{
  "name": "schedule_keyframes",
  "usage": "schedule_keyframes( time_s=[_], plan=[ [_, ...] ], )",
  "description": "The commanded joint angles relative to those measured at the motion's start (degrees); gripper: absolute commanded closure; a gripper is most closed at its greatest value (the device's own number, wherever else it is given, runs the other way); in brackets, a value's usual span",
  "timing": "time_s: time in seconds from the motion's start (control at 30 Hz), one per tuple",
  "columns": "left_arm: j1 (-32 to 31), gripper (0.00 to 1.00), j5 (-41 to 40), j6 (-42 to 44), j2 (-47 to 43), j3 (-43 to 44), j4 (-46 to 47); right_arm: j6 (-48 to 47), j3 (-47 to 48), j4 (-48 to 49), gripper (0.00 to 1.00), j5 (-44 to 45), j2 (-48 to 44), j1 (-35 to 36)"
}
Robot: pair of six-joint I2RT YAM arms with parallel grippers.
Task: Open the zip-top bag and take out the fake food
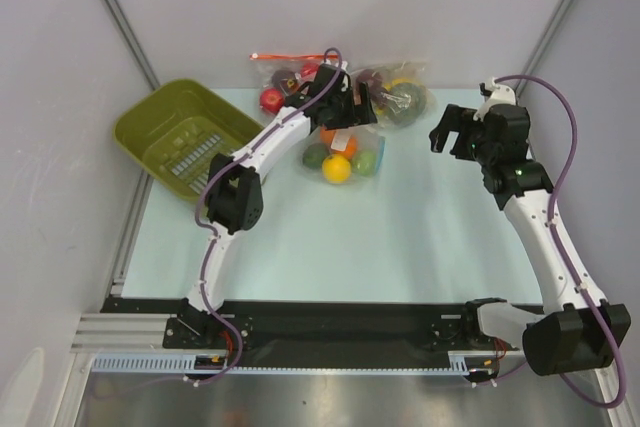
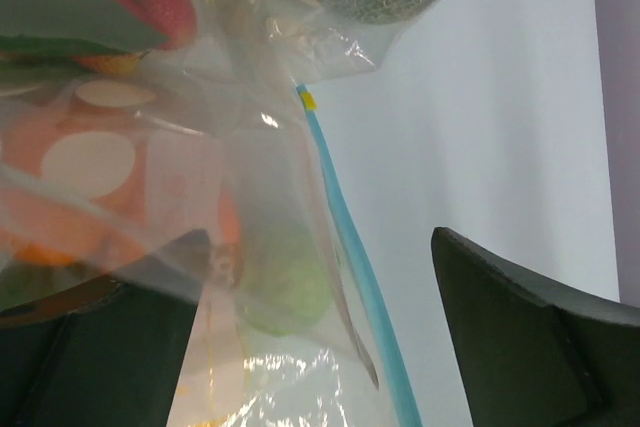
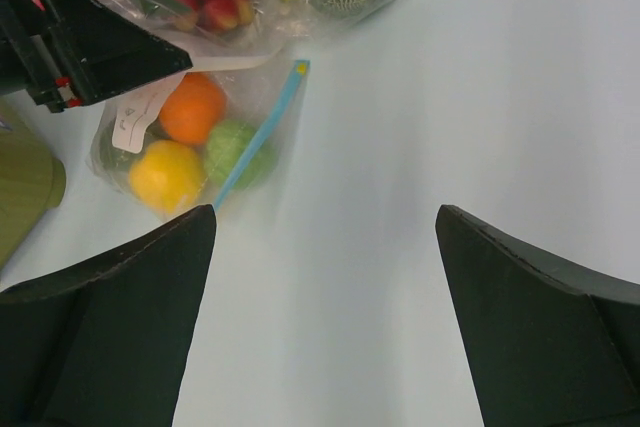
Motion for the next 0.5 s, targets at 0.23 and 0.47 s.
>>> schedule_keyframes(
  time_s=[0.23,0.47],
  plan=[
    [0.02,0.5,-4.24,-5.25,3.94,5.56,8.5,-2.49,3.9,2.64,0.02,-4.13,3.96,0.07],
    [0.55,1.0,-3.19,-3.5,1.49,3.28,10.86,-0.91,0.47,4.04,0.02,-4.4,3.26,0.07]
  ],
)
